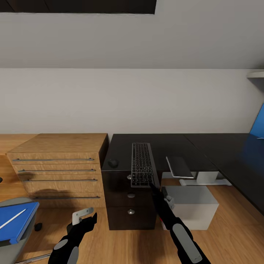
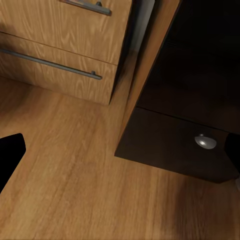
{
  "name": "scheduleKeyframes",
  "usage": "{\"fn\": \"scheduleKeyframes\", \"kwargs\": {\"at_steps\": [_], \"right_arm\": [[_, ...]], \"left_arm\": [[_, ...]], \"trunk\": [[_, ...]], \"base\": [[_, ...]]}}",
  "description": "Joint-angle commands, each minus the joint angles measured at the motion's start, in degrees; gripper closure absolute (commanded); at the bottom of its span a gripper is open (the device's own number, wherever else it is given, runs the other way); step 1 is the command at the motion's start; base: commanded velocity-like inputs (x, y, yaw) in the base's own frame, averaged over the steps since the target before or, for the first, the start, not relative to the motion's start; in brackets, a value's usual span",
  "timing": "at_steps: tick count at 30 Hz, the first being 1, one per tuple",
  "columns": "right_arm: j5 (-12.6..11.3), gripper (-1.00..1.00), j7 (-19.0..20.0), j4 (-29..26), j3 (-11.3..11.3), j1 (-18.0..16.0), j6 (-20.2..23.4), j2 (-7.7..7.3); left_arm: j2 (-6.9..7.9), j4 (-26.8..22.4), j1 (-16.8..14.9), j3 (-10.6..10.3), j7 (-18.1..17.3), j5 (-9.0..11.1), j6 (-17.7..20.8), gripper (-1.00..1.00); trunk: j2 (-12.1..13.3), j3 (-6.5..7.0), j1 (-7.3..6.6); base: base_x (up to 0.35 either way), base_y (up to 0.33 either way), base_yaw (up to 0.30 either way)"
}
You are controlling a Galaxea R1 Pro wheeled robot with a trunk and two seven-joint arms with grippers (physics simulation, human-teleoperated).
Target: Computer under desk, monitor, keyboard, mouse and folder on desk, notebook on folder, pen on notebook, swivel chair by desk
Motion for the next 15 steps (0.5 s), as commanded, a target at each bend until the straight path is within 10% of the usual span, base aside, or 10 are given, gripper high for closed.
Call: {"fn": "scheduleKeyframes", "kwargs": {"at_steps": [1, 15], "right_arm": [[-0.6, -1.0, 0.2, 0.2, -0.1, 0.0, 0.2, 0.01], [-0.6, -1.0, 0.2, 0.5, -0.3, 0.0, 0.2, 0.1]], "left_arm": [[0.0, -0.1, 0.0, 0.0, 0.4, 0.6, 0.2, -1.0], [0.0, -0.1, 0.0, 0.0, 0.4, 0.6, 0.3, -1.0]], "trunk": [[0.0, -0.06, -0.01], [0.0, -0.06, -0.01]], "base": [[0.0, 0.0, 0.0], [0.0, 0.0, 0.0]]}}
